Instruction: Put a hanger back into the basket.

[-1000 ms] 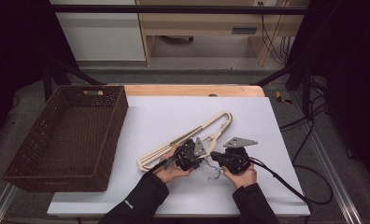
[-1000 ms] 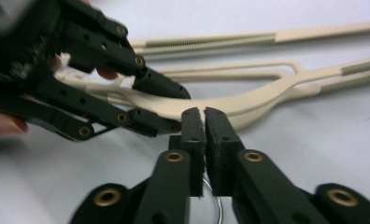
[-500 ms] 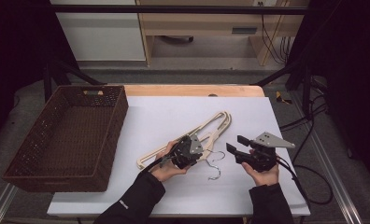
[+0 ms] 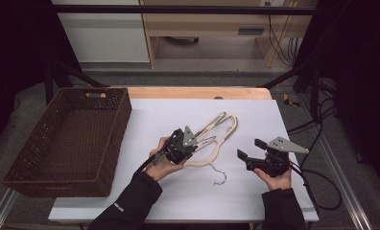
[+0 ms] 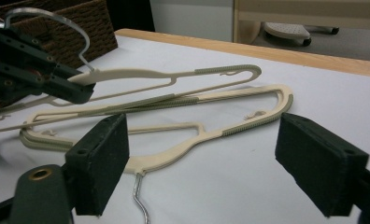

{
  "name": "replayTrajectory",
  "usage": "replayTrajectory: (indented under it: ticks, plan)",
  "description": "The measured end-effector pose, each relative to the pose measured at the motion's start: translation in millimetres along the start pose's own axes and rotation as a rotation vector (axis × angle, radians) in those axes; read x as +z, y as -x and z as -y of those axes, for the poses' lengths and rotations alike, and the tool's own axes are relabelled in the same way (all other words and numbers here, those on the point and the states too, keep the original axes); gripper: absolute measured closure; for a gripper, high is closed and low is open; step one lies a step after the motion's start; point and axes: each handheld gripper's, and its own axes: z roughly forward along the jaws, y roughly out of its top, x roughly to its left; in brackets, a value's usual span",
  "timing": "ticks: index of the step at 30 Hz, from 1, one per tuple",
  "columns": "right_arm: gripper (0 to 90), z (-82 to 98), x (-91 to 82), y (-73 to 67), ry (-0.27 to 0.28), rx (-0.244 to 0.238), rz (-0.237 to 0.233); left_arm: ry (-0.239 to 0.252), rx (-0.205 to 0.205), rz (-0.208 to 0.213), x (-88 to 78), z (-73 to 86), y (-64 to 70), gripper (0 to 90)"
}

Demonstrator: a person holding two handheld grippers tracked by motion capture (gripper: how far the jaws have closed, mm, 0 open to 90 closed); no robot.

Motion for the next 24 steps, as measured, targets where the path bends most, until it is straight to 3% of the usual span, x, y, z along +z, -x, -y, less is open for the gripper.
replayTrajectory:
  ticks: [10, 13, 17, 22, 24]
  plan:
    - [12.8, 0.9, 1.1, 0.7, -0.002, -0.003, 0.004, 0.035, -0.045, -0.073, -16.1, 5.4, -23.8, 85.6]
    - [12.5, 1.0, 1.0, 0.6, -0.002, -0.004, 0.005, 0.079, -0.102, -0.071, -19.0, 8.5, -28.9, 85.8]
    - [11.8, 0.4, -0.5, 0.8, 0.006, -0.004, 0.002, 0.102, -0.118, -0.081, -29.1, 11.3, -33.6, 85.7]
    - [10.3, -0.9, -4.1, 0.3, 0.024, 0.0, -0.004, 0.152, -0.157, -0.051, -50.1, 11.2, -39.6, 85.8]
    - [9.6, -1.3, -5.4, 1.0, 0.029, -0.007, -0.001, 0.156, -0.153, -0.041, -60.1, 10.7, -42.0, 85.8]
